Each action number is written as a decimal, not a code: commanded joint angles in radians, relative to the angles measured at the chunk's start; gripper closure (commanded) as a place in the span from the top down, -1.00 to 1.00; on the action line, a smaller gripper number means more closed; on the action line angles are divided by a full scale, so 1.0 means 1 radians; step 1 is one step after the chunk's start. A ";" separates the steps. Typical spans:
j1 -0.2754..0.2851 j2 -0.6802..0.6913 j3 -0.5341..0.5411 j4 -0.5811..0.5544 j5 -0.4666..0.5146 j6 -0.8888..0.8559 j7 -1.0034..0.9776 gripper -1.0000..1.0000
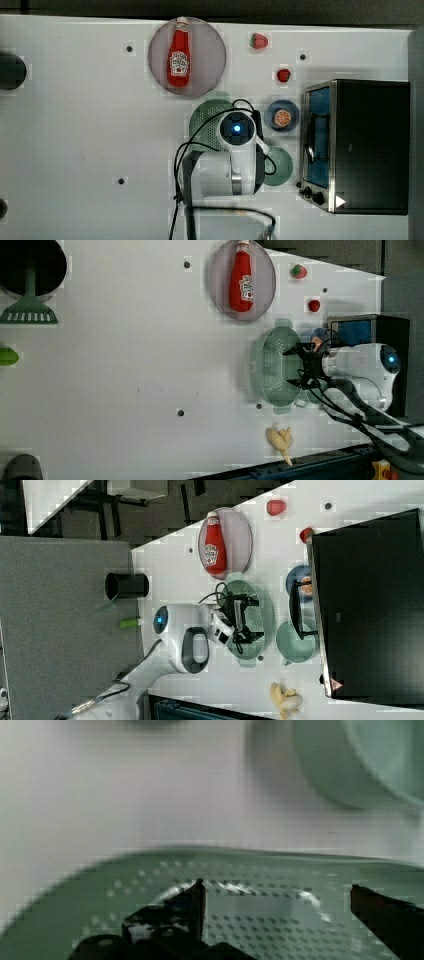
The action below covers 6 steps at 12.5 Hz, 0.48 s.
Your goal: Drag strainer left to right.
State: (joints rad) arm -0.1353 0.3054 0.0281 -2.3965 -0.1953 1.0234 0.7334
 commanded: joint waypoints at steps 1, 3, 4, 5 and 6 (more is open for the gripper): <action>-0.007 -0.227 0.061 0.036 0.002 -0.130 -0.202 1.00; -0.007 -0.364 0.079 0.079 0.043 -0.296 -0.285 1.00; -0.007 -0.427 0.082 0.107 0.088 -0.388 -0.333 1.00; -0.007 -0.488 0.079 0.136 0.139 -0.495 -0.383 1.00; -0.007 -0.543 0.074 0.168 0.187 -0.593 -0.448 1.00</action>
State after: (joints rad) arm -0.1350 -0.2107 0.1036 -2.2656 -0.0244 0.5020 0.4253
